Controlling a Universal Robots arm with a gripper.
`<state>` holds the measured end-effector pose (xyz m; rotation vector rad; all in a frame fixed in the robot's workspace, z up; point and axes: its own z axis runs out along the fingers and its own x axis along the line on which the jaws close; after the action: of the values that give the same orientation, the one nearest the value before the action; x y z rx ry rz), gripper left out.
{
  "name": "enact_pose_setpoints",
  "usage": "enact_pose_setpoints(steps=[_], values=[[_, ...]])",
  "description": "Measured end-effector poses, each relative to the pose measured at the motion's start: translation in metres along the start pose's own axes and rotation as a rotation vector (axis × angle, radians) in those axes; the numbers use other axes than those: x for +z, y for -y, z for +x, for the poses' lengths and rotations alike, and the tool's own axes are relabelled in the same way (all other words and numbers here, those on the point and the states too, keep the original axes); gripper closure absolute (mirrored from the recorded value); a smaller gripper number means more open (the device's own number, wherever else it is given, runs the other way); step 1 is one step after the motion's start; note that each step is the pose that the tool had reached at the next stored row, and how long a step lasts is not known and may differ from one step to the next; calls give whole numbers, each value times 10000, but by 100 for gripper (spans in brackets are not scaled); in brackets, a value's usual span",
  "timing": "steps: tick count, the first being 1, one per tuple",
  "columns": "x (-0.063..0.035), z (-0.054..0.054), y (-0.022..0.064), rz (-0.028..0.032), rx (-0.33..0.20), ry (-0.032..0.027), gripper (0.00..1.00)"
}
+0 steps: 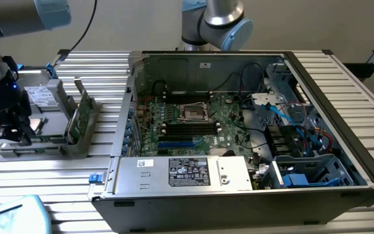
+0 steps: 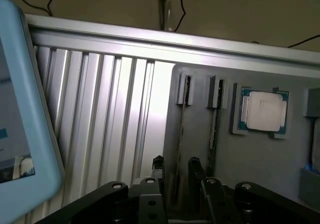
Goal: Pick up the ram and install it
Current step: 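Pick up the ram and move it above insertion slot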
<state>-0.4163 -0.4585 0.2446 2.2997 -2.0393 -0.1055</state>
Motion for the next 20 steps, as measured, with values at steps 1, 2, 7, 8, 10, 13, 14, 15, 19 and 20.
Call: enact_pose_setpoints(steps=[1,2,7,8,10,13,14,15,19,20], values=[[18,0,2,0,-3,0,66],[36,0,4,0,-5,-1,66],[127,1,12,0,-9,-1,66],[145,1,14,-1,-9,-1,66],[181,0,17,-1,-9,-1,66],[235,-6,23,0,-9,-1,66],[254,-10,25,-1,-9,0,66],[271,-14,26,0,-9,3,66],[346,-38,20,6,-14,51,66],[364,-44,13,7,-15,59,66]])
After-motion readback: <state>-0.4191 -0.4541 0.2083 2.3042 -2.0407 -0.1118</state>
